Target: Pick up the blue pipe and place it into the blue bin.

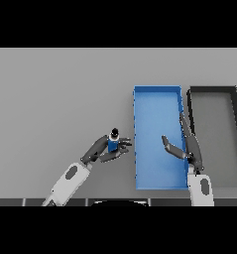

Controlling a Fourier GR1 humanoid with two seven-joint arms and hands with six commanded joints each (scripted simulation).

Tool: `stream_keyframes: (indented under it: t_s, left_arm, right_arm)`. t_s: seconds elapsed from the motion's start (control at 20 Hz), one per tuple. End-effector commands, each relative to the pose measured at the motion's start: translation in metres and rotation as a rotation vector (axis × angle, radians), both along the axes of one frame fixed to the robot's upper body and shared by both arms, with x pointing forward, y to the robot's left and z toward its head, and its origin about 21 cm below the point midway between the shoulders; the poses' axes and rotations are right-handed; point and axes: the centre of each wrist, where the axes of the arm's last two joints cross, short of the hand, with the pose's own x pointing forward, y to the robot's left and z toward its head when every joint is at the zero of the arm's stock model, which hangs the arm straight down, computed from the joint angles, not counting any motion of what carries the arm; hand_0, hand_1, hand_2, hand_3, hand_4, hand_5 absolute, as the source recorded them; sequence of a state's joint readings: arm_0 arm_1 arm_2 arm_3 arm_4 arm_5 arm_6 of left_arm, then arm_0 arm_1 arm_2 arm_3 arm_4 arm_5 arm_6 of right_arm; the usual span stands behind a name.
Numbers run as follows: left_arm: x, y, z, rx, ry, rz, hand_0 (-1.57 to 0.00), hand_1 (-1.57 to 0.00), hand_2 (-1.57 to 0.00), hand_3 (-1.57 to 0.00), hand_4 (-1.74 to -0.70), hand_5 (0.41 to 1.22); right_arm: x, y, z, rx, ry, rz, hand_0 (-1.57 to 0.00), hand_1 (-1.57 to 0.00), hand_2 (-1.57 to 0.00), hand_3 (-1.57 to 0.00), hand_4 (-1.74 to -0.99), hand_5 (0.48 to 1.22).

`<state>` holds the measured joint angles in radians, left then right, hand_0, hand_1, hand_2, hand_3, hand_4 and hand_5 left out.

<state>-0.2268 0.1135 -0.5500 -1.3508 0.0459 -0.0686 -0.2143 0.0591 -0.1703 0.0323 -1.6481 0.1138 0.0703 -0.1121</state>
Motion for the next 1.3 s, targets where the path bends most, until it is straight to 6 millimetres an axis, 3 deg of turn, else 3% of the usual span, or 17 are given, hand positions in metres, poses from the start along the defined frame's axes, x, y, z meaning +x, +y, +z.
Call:
stream_keyframes:
  t_s: [0.0,0.4,0.65,0.8,0.95,1.05,1.15,1.25]
  left_arm:
    - [0.004,-0.001,0.006,-0.024,-0.01,-0.002,-1.5,-1.51,-1.52,-1.52,-1.47,1.2]
    - [0.008,-0.022,0.062,-0.082,-0.11,-0.109,-1.56,-1.56,-1.56,-1.56,-1.47,1.217]
    - [0.01,-0.022,0.064,-0.041,-0.095,-0.113,-1.57,-1.57,-1.57,-1.57,-1.47,1.22]
    - [0.01,-0.023,0.063,-0.036,-0.084,-0.113,-1.57,-1.57,-1.57,-1.57,-1.47,1.22]
    - [0.005,-0.026,0.058,-0.03,-0.077,-0.117,-1.57,-1.57,-1.57,-1.57,-1.47,1.22]
    - [0.009,-0.025,0.06,-0.041,-0.087,-0.119,-1.57,-1.57,-1.57,-1.57,-1.47,1.22]
    - [0.009,-0.025,0.062,-0.039,-0.094,-0.126,-1.57,-1.57,-1.57,-1.57,-1.47,1.221]
    - [0.005,-0.027,0.062,-0.05,-0.093,-0.134,-1.57,-1.57,-1.57,-1.57,-1.47,1.221]
  right_arm:
    - [0.0,0.001,0.001,-0.009,0.006,-0.001,0.0,0.0,0.0,0.0,-1.229,0.633]
    - [0.0,-0.003,-0.003,-0.049,0.015,-0.017,0.0,0.0,0.0,0.0,-1.17,0.644]
    - [-0.005,-0.002,-0.003,-0.057,-0.016,-0.026,0.0,0.0,0.0,0.0,-1.145,0.643]
    - [-0.026,0.004,-0.004,-0.055,-0.024,-0.1,0.0,0.0,0.0,0.0,-1.138,0.643]
    - [-0.048,0.01,-0.004,-0.054,-0.008,-0.186,0.0,0.0,0.0,0.0,-1.191,0.642]
    - [-0.051,0.009,0.004,-0.049,-0.043,-0.203,0.0,0.0,-0.02,0.0,-1.187,0.642]
    - [-0.049,0.01,0.014,0.1,-0.098,-0.094,0.0,-0.01,-0.07,0.0,-1.198,0.641]
    - [-0.047,0.008,0.038,0.178,-0.093,0.035,0.0,-0.03,-0.11,0.0,-1.209,0.609]
